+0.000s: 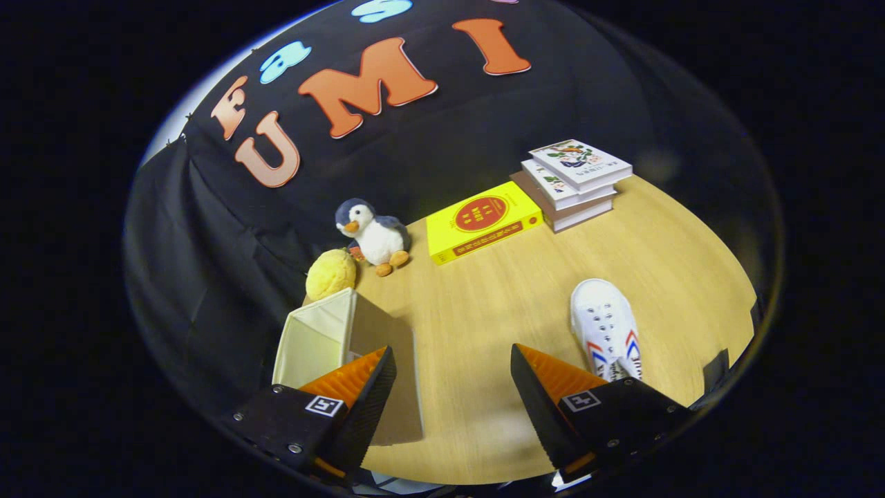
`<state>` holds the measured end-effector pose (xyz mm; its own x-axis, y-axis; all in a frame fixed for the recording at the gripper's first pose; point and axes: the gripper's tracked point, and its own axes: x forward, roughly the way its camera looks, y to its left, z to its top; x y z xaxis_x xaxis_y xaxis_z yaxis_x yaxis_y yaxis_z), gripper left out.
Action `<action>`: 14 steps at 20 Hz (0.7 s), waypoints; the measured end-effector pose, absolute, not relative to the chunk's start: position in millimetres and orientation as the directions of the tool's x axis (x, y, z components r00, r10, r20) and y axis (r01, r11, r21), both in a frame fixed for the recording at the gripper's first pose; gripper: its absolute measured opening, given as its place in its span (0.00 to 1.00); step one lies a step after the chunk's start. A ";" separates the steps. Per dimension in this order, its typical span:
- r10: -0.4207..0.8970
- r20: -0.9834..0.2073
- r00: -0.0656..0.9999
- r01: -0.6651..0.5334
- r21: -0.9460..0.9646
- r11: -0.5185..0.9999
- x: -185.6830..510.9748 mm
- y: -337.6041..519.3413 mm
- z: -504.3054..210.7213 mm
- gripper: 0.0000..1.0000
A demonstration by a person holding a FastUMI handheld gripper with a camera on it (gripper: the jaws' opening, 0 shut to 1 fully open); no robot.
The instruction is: Open the storage box then place both shoes into the box .Put the left shoe in first, then the right shoe, with the right side of both shoes facing outward in a uniform manner.
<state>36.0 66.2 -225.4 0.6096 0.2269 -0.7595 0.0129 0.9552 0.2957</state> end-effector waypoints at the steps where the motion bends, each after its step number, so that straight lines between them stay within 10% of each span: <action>1: 0.209 -0.765 0.610 0.034 0.288 0.957 36.9 48.1 -227.2 0.99; 14: 0.061 -0.855 0.514 0.119 0.142 0.983 21.9 -85.6 -294.2 0.97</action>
<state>21.9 -85.6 -294.2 0.5142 0.0613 -0.8555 0.1191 0.9827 0.1420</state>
